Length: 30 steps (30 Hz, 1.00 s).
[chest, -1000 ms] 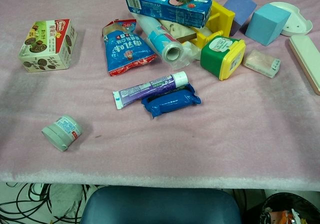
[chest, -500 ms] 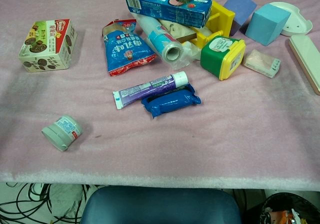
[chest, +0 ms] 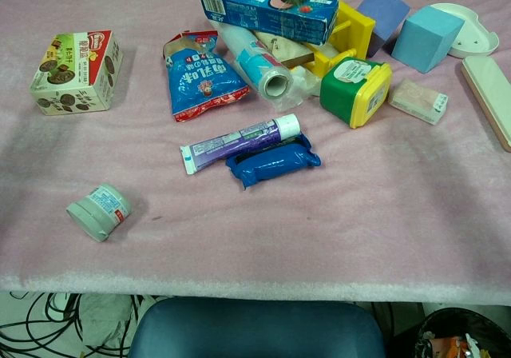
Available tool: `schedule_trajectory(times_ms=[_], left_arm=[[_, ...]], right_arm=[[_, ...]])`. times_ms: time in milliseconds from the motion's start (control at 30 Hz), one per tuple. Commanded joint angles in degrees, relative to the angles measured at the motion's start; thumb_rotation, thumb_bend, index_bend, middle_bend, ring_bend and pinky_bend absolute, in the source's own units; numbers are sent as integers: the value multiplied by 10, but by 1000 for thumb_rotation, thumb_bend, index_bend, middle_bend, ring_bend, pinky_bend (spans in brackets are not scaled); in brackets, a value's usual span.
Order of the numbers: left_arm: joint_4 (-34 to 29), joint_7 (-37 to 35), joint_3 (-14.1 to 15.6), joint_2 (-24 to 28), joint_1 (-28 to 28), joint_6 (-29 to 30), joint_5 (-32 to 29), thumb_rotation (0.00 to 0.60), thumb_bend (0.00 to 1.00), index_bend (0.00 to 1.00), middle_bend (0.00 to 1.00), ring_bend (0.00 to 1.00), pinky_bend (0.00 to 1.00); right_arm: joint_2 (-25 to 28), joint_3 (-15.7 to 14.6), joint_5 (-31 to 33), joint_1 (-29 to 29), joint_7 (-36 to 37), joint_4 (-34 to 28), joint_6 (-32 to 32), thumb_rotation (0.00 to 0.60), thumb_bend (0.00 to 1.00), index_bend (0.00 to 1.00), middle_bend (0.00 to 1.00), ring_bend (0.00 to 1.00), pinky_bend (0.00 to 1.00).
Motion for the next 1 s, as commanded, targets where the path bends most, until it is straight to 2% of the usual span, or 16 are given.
schedule_trajectory(times_ms=[33,200,367,433,733,1000], left_arm=[[0,0,-1,0,-2,-4,-3,600,0,0,0,0,0],[0,-2,-2,0,-4,-11,-9,600,0,0,0,0,0],[-2,-12,-2,3,-5,-13,-11,600,0,0,0,0,0],[-2,-17,-3,4,-5,-14,-13,600,0,0,0,0,0],[-5,-34,-2,10,-7,-22,-16,600,0,0,0,0,0],[-8,-42,-3,14,-8,-26,-20,600,0,0,0,0,0]], right_arm=[[-20,-3,-19,27,-7,-12,-38,600,200,46,62,44,278],[-55,-3,-14,72,-52,-29,-117,600,200,59,86,68,301],[-118,8,7,109,-104,-16,-175,600,227,221,248,228,385],[-141,11,19,117,-114,-8,-187,600,233,253,282,260,403],[-230,14,63,140,-148,56,-219,600,234,286,291,266,414],[-286,28,82,163,-151,122,-237,600,233,287,291,266,414]])
